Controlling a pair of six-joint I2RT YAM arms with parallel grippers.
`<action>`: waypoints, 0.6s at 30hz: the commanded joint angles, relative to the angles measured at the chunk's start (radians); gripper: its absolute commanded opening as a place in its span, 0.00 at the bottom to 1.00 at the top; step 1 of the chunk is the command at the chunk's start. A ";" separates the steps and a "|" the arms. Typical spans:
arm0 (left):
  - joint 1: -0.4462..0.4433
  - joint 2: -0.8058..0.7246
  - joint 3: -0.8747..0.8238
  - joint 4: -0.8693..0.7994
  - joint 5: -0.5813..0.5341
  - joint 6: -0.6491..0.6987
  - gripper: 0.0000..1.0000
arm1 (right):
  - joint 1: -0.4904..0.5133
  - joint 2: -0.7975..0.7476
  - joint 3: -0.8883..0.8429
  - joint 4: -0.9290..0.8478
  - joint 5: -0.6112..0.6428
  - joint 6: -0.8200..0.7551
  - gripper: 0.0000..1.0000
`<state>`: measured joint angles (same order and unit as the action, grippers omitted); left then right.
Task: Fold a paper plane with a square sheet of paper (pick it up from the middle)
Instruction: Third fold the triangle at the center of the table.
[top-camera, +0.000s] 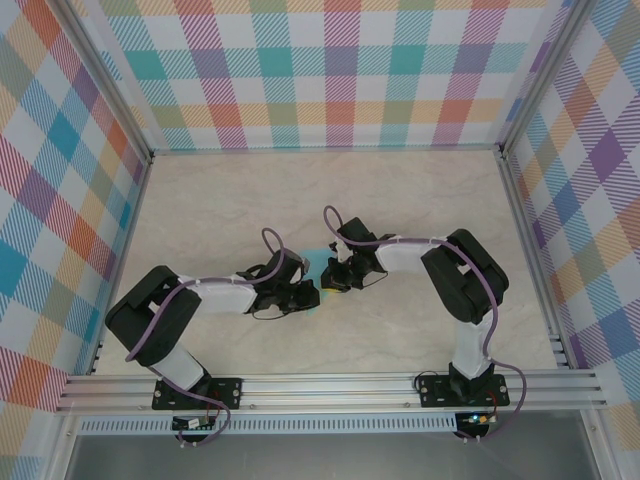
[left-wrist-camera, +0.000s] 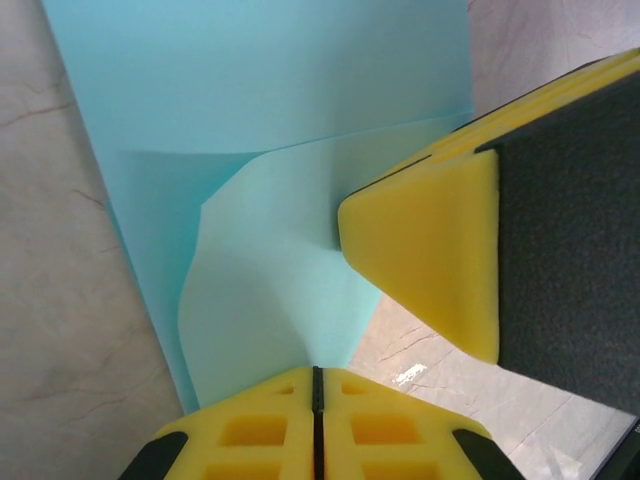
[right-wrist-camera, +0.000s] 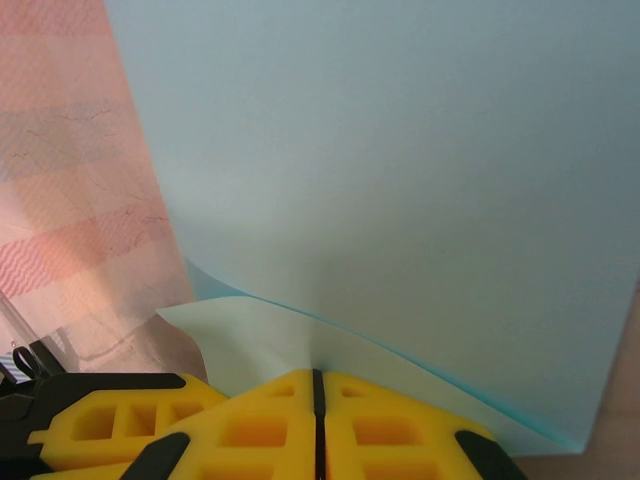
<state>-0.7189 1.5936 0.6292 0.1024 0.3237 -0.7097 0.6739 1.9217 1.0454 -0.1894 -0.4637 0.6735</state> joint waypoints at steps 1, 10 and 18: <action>-0.020 -0.015 -0.063 -0.079 0.027 0.009 0.08 | 0.003 0.101 -0.033 -0.091 0.135 0.021 0.08; -0.057 -0.060 -0.097 -0.103 0.023 0.003 0.08 | 0.003 0.120 -0.028 -0.116 0.154 0.040 0.08; -0.074 -0.076 -0.096 -0.174 0.004 0.009 0.08 | 0.003 0.123 -0.028 -0.116 0.155 0.041 0.08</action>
<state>-0.7582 1.5295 0.5678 0.1059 0.2943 -0.7101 0.6693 1.9347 1.0626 -0.2119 -0.4751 0.6998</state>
